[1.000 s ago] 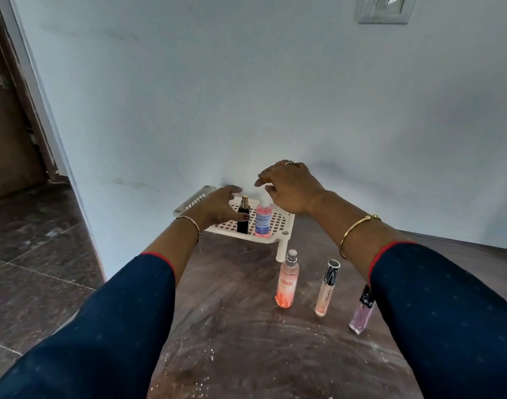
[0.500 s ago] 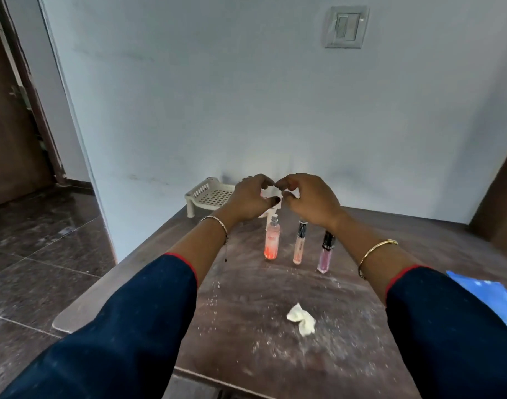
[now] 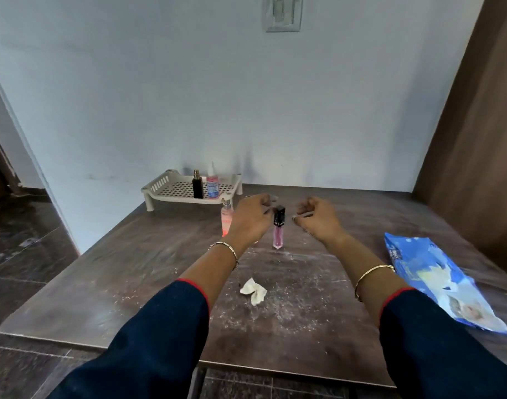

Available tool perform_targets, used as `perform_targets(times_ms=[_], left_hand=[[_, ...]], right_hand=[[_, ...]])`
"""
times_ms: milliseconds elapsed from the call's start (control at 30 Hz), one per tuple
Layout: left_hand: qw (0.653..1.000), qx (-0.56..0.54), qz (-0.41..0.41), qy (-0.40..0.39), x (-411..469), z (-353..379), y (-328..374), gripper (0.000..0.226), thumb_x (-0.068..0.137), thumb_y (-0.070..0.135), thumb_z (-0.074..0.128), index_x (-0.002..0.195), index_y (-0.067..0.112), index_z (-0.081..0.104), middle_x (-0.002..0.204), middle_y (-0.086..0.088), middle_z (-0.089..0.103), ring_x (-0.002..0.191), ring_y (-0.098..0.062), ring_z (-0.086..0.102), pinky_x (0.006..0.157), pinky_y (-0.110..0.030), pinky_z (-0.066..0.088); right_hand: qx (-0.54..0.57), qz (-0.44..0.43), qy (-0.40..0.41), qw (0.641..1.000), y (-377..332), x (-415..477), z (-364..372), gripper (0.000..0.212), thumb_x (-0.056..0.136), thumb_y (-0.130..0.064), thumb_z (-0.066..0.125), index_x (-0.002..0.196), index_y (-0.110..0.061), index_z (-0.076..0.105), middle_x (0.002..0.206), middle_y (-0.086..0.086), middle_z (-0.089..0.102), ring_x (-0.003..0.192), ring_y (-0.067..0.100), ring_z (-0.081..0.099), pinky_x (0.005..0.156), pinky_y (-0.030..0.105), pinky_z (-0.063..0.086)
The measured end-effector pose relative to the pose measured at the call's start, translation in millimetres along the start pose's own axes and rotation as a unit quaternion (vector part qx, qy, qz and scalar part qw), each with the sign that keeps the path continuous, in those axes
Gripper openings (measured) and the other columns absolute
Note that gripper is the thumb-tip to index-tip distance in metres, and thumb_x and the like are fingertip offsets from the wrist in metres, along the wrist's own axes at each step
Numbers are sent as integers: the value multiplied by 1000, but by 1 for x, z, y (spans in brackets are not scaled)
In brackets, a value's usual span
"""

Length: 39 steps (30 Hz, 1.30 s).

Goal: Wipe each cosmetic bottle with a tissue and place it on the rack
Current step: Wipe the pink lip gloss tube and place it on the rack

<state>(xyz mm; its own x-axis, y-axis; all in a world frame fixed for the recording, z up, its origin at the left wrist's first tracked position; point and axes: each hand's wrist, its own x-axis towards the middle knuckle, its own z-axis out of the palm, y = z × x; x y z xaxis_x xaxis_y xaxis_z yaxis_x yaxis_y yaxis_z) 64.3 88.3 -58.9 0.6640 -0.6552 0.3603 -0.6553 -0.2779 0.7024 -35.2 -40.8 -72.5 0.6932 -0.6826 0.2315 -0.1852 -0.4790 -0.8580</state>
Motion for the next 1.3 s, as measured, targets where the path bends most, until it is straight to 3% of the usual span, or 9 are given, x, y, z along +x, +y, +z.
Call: perform_targets(times_ms=[233,433,567,667,867,933,1033,1133,1300], left_hand=[[999,6,-10,-32,15,7,-4,36,85,31,70,119,24,63,117,5,66,94,-25,67,90,-35,52],[991,53,-2,-119,27,3,-5,34,83,22,73,115,15,64,120,2,63,79,-15,64,51,-3,43],[991,30,-16,-130,30,2,-5,25,85,18,70,109,13,64,113,4,61,52,-11,58,40,-13,42],[991,20,-17,-135,28,2,-5,25,84,20,72,106,13,63,107,2,64,48,-10,56,43,-18,47],[988,-85,-54,-118,9,-19,-4,29,83,19,72,106,8,60,98,-7,70,47,-9,54,39,-16,40],[983,-137,-66,-98,-3,-33,-5,23,83,18,72,103,10,62,99,-11,70,45,-8,53,40,-19,39],[976,-190,-81,-66,-29,-56,-12,12,85,15,69,95,12,63,88,-6,68,42,0,50,41,-15,38],[975,-188,-106,-46,-56,-74,-29,21,87,14,66,106,5,63,82,0,65,38,5,47,39,-8,34],[972,-192,-132,-41,-83,-99,-55,28,85,20,69,107,5,65,79,-1,65,39,1,43,39,-11,33]], right_hand=[[-4,6,8,1000,23,7,6,33,74,-3,77,105,-6,66,94,3,65,86,17,63,84,35,56],[2,12,8,1000,30,7,4,31,75,-6,77,103,-9,67,96,2,67,88,18,65,83,34,56],[11,12,-3,1000,33,7,6,30,74,-5,78,102,-11,67,95,-1,65,90,18,66,84,34,56],[13,15,-9,1000,33,6,7,31,74,-6,78,102,-13,67,96,-1,66,89,16,65,85,34,56],[-17,-12,-28,999,20,-14,7,26,75,-5,77,96,-16,66,91,-4,64,85,12,64,82,28,55],[-65,-49,-48,996,12,-30,8,21,76,-8,76,92,-17,66,88,-5,66,81,11,64,78,26,55],[-103,-94,-152,979,1,-62,16,14,80,-11,73,92,-16,68,89,-4,68,78,8,63,74,21,51],[-159,-153,-235,947,-5,-91,31,22,82,-20,73,103,-17,68,98,-7,66,81,6,61,77,17,50],[-231,-209,-243,919,-5,-108,53,31,82,-26,72,112,-23,67,103,-2,62,93,13,56,85,28,48]])
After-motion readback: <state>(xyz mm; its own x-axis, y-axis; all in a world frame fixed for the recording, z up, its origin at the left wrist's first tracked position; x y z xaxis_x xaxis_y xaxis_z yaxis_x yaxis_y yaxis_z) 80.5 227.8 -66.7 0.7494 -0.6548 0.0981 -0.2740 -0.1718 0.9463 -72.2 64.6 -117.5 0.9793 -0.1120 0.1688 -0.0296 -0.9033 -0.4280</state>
